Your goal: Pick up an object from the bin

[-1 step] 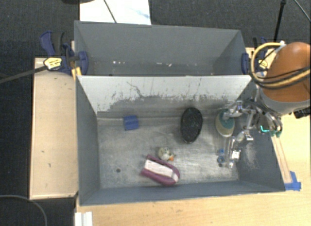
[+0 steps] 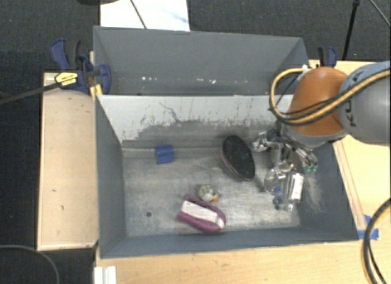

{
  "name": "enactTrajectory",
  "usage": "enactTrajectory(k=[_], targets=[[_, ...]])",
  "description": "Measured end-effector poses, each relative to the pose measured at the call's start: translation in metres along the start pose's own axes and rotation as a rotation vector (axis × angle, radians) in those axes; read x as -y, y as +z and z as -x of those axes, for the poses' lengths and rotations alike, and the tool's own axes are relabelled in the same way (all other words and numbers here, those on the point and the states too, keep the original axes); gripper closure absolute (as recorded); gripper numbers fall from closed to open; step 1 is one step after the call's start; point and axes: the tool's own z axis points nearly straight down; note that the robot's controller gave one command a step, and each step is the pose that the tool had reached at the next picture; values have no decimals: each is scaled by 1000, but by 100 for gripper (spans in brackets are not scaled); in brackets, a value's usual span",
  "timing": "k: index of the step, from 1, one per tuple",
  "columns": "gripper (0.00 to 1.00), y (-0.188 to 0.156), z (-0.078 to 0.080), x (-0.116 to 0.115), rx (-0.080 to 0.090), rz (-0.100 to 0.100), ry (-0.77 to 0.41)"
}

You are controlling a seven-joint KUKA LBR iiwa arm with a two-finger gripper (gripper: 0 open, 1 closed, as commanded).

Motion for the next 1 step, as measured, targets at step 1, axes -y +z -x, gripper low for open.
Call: enactTrajectory(k=[1], targets=[[0, -2, 21, -92, 3, 0, -251]])
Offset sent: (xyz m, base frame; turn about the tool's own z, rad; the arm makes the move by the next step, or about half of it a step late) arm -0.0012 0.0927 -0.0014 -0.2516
